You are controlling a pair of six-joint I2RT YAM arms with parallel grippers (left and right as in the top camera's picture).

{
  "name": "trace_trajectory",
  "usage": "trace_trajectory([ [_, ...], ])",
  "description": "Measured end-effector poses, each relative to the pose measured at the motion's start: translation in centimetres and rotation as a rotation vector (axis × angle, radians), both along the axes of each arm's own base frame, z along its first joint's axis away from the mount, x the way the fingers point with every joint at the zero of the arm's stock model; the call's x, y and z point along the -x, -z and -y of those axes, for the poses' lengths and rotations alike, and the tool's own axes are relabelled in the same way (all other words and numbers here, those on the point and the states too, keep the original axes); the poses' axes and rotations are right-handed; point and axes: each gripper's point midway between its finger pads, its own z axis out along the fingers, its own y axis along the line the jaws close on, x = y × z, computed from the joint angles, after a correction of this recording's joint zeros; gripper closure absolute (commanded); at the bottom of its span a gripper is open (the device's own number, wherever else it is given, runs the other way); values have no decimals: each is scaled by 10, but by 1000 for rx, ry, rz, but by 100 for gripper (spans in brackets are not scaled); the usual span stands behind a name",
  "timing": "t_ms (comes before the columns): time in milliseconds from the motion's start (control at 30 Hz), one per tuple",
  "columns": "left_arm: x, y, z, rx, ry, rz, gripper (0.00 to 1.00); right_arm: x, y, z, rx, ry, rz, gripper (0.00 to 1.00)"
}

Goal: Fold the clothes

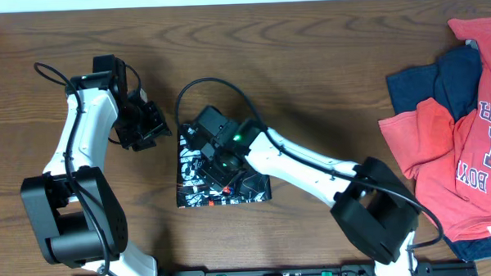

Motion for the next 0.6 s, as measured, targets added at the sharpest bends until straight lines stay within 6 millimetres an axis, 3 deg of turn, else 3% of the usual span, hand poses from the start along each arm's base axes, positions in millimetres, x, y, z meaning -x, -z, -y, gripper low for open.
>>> trace_trajectory([
  [167, -1, 0, 0, -1, 0, 5, 54, -4, 8, -8, -1, 26, 23, 62],
  [300, -2, 0, 0, -2, 0, 8, 54, -5, 12, -5, 17, 56, 18, 79],
  [400, -2, 0, 0, -2, 0, 8, 54, -5, 14, -2, 30, 68, 15, 99],
  [600, -2, 0, -1, -2, 0, 8, 54, -4, 19, 13, 98, 141, -1, 99],
])
